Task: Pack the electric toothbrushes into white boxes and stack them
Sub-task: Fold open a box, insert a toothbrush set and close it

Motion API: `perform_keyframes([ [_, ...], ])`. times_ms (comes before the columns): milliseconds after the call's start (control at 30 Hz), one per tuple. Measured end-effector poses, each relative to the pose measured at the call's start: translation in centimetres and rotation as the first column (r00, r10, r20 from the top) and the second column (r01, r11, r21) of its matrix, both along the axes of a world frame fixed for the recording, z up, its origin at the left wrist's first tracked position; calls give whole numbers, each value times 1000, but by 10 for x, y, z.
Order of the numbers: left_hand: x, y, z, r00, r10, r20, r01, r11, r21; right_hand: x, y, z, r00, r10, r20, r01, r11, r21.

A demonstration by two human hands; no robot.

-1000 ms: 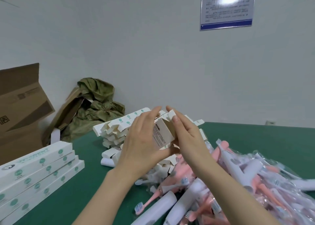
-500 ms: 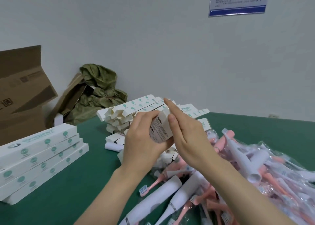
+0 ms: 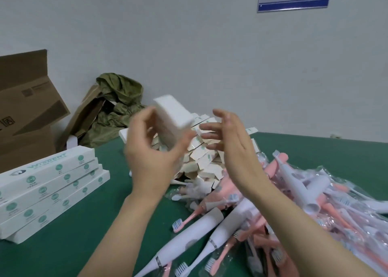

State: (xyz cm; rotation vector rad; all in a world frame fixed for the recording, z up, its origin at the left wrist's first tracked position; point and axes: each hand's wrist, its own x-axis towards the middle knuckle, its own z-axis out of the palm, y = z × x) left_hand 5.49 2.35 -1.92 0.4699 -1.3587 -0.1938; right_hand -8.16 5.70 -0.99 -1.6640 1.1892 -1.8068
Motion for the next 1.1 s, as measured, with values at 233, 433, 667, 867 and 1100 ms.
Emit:
perform_keyframes([
  [233,13,-6,14,696,-535,-479,597,802,-27,-22,-9,-3,957,79,279,-241,751,615],
  [433,13,-29,-7,881,-238,-409,411,813,412,-42,-16,-4,896,-167,412,-28,903,429],
  [667,-2,-18,-19,958,-46,283,-31,965,261,-21,-9,-6,964,-264,-13,256,923,288],
  [867,-8,-19,-30,902,52,429,-123,982,141,-16,-2,7,995,-101,0,98,970,221],
  [1100,-15,-14,-34,842,37,538,-77,996,53,-12,-4,6,978,-154,-138,182,957,224],
])
